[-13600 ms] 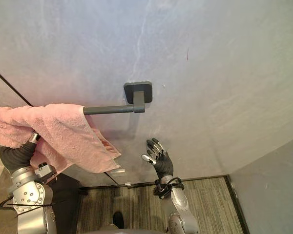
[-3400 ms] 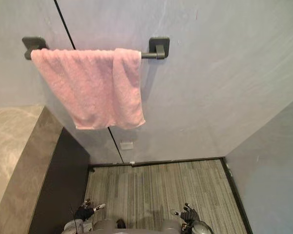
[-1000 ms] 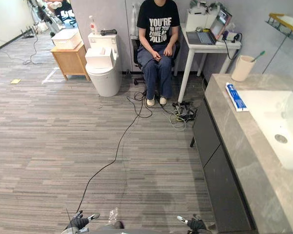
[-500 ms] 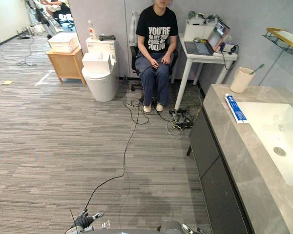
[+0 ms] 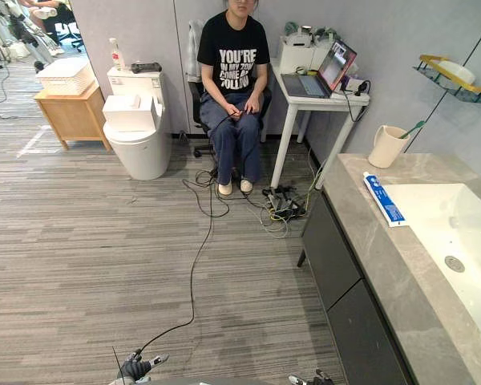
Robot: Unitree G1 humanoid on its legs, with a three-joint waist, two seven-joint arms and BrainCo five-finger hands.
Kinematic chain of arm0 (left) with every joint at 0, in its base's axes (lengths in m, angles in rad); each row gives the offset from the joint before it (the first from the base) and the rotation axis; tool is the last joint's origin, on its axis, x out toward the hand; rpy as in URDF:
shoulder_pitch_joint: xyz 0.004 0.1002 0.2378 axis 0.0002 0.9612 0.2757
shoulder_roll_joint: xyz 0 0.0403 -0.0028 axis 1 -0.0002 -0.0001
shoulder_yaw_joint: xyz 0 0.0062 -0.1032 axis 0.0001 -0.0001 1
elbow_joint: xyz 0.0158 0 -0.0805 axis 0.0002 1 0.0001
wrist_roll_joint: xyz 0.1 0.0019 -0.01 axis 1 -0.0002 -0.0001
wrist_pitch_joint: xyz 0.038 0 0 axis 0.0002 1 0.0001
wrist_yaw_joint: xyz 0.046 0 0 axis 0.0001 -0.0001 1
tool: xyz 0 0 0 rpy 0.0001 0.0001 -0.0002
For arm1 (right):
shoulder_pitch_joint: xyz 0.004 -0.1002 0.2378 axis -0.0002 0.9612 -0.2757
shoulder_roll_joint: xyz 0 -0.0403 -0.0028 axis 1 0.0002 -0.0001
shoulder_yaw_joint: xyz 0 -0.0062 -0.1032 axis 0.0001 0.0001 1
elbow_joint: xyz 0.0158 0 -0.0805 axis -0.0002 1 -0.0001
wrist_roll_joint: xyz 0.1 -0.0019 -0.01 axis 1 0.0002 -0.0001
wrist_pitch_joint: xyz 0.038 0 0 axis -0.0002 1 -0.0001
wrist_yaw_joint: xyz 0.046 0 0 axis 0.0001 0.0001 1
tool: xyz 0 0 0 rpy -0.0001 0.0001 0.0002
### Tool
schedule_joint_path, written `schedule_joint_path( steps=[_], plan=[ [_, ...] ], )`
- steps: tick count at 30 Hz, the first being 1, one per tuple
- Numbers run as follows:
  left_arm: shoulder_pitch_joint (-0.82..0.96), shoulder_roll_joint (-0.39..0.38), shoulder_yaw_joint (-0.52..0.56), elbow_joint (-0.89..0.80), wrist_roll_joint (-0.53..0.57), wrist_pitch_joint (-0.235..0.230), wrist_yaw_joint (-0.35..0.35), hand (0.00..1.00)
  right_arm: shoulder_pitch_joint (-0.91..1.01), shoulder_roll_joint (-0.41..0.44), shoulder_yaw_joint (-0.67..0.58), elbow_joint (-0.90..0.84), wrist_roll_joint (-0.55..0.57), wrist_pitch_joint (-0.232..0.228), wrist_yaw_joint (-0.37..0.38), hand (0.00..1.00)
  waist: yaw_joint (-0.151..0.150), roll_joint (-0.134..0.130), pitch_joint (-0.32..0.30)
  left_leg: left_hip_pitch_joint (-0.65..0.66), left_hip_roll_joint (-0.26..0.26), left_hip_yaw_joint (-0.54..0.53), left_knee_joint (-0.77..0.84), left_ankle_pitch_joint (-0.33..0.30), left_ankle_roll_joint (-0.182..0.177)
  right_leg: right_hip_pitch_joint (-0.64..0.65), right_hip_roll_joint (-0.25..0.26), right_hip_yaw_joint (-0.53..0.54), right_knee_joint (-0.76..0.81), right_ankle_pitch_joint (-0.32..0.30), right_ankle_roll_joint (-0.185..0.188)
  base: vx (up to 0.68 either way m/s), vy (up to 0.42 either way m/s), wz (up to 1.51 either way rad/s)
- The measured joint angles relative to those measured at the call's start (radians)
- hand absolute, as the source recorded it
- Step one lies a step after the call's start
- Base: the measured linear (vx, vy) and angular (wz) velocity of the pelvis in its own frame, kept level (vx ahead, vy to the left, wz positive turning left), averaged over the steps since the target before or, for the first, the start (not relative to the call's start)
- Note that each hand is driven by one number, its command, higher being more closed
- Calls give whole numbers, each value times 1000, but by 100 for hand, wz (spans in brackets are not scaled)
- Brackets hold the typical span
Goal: Organize washtable
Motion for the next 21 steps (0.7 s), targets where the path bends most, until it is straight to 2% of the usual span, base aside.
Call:
schedule_joint_path(
  steps=[4, 5, 14, 21],
  plan=[
    [-1, 4, -23, 8, 0, 0, 0, 0, -9, -14, 14, 21, 0, -11, 9, 0, 0, 4, 0, 20, -20, 2, -78, 53, -1, -8, 3, 11, -29, 0, 0, -105, -26, -4],
    [-23, 42, -75, 56, -1, -11, 0, 0, -47, -44, 18, 99, 8, -16, 8, 0, -3, 8, 10, 19, -92, -67, -116, 50, 30, 2, -16, 93, -86, 7, 29, -70, -18, 0],
    [-23, 39, -72, 56, -1, -14, 3, 0, -46, -43, 16, 99, 8, -17, 8, 0, -2, 11, 15, 18, -92, -66, -116, 50, 30, 1, -17, 88, -88, 7, 29, 0, 0, 0],
    [-24, 24, -70, 55, -5, -34, 28, 0, -39, -34, 4, 96, 30, -19, 1, 0, 7, 9, 28, -3, -89, -52, -116, 50, 30, -13, -19, 74, -92, 8, 30, 0, 0, 2]
  ],
)
